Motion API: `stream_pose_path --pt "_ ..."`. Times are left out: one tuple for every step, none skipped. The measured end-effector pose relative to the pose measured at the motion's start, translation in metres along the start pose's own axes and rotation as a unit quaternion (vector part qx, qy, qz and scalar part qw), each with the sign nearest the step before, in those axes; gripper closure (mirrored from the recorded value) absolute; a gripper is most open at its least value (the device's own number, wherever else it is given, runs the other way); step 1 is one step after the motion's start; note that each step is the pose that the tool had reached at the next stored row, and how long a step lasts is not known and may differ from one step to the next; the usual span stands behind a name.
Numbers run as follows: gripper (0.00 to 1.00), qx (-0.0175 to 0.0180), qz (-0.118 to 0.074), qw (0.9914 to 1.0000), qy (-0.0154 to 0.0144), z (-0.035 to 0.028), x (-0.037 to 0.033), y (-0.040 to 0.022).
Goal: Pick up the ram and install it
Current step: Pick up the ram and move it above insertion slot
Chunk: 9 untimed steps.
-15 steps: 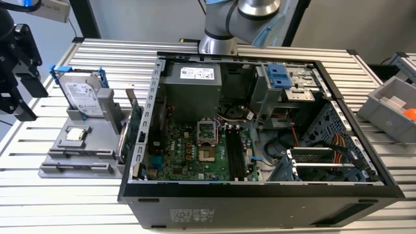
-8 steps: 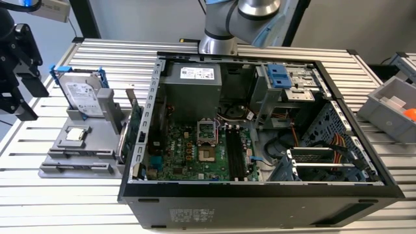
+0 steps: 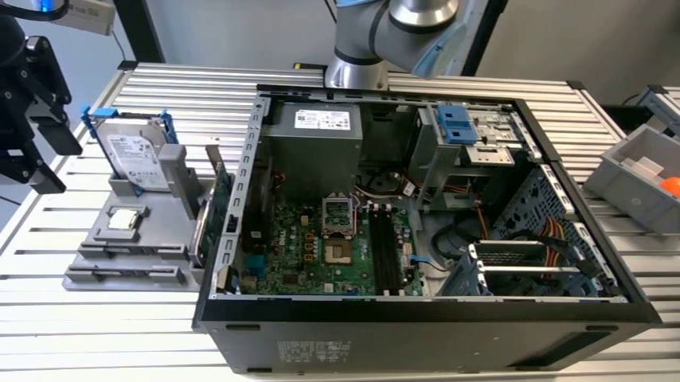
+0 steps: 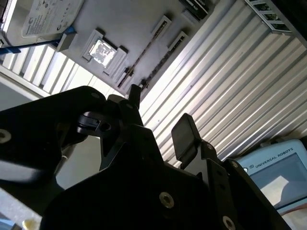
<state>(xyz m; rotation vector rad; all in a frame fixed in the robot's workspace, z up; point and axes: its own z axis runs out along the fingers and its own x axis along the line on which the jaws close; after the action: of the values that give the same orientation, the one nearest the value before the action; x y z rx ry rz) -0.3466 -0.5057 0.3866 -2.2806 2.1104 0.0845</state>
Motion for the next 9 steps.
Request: stream_pose_path --pt "0.00 0.0000 0.000 1.00000 0.0000 0.0000 0.0000 0.0000" --pt "0.00 0.0000 0.000 1.00000 0.0000 0.0000 0.0001 0.0000" --pt "0.00 -0.0001 0.000 1.00000 0.0000 0.0000 0.0001 0.0000" --pt "0.00 -0.0001 0.000 1.00000 0.0000 0.0000 0.0001 0.0000" --pt "0.00 -0.0002 0.000 1.00000 0.0000 0.0001 0.0001 0.0000" --pt "0.00 -0.0001 0.000 1.00000 0.0000 0.0004 0.0001 0.0000" --pt "0.00 -0.0001 0.000 1.00000 0.0000 0.0008 0.0001 0.0000" --pt "0.00 -0.0001 0.000 1.00000 0.0000 0.0013 0.0001 0.0000" --pt "0.00 -0.0001 0.000 1.00000 0.0000 0.0019 0.0002 0.0000"
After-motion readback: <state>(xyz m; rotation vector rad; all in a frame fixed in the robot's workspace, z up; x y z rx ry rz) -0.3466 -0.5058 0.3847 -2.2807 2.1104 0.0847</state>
